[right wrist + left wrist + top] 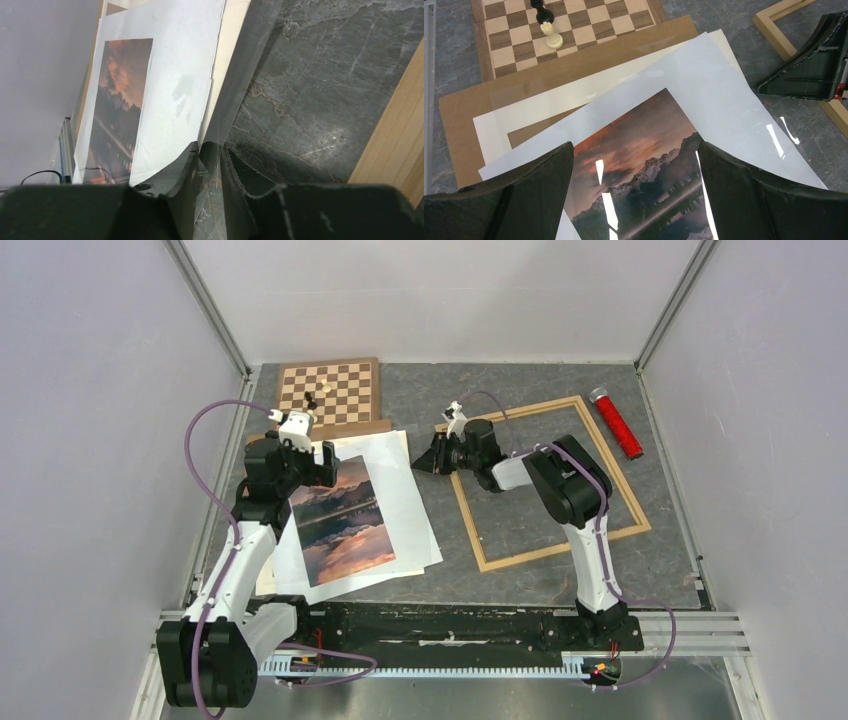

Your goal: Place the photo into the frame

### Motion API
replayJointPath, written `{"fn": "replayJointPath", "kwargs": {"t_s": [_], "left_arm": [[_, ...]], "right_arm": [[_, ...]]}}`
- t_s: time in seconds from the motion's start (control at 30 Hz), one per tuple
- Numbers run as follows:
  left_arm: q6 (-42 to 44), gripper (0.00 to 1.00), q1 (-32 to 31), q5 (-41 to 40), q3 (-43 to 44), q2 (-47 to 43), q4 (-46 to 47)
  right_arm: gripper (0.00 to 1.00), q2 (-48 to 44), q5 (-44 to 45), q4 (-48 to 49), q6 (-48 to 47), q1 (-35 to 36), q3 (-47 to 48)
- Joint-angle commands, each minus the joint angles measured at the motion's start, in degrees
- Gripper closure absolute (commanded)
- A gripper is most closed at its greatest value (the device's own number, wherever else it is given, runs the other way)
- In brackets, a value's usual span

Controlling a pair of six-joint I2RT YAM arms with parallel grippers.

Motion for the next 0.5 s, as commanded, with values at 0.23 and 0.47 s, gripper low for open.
{"fn": "replayJointPath", "kwargs": {"t_s": [0.23,0.47], "left_arm": [[2.7,0.0,0.3,0.5,-0.2,0.8,4.2],[3.5,0.0,0.3,0.1,0.0,1.0,4.5]], "right_arm": [[0.93,-0.7,-2.0,1.8,2.5,-3.9,-2.8],[1.0,-2.5,-3.0,2.4,4.1,-4.1,-1.7]]}}
